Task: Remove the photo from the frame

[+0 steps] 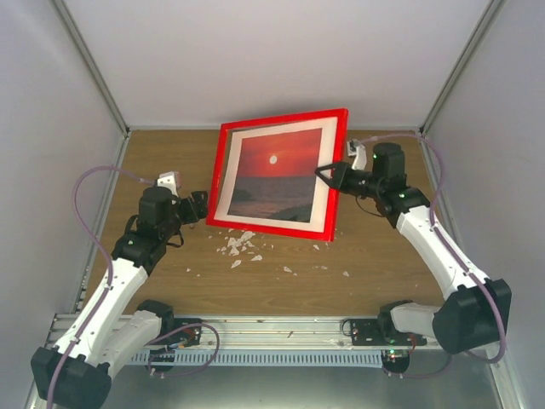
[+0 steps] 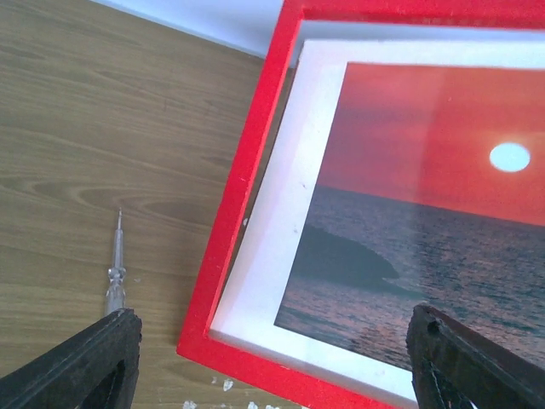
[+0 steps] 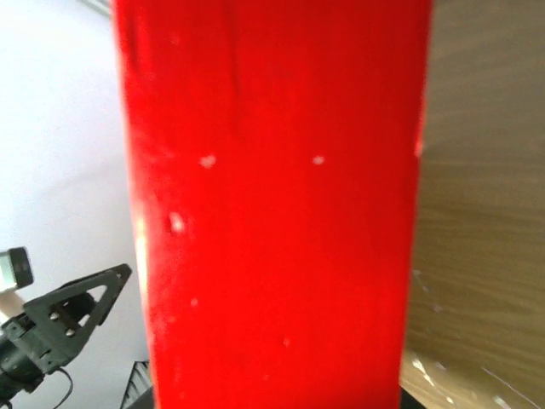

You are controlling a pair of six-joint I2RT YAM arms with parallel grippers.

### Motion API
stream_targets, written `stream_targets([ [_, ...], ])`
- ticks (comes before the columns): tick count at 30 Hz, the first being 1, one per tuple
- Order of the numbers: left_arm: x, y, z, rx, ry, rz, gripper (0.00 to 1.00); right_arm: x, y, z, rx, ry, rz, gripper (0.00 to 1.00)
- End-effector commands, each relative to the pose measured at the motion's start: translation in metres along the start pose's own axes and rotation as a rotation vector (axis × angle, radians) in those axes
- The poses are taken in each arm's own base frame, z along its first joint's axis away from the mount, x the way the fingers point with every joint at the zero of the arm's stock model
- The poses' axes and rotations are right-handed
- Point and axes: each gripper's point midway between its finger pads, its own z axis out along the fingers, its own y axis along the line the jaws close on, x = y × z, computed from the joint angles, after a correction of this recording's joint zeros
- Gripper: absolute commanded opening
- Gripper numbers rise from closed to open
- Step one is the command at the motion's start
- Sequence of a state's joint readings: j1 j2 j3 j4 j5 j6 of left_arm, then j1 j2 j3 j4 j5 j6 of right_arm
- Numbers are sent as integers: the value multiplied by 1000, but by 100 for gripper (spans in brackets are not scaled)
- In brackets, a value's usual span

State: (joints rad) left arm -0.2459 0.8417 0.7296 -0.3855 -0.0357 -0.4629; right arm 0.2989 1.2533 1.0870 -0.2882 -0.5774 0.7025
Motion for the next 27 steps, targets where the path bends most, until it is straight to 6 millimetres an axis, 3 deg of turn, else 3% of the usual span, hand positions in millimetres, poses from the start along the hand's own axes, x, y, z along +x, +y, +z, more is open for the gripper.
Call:
stream_targets([
  [1,-2,-4,3,25,-5,-8,85,5,-26,-14,-64,0,27,1],
  [11,15,-10,22,62,83,-1,85,47,-143,-11,23,94,215,1],
  [18,28,-14,43,78,159,4,85,65,-206,-12,102,116,321,1],
  [27,53,-19,72,111,273,1,84,82,-273,-6,255,204,345,4],
])
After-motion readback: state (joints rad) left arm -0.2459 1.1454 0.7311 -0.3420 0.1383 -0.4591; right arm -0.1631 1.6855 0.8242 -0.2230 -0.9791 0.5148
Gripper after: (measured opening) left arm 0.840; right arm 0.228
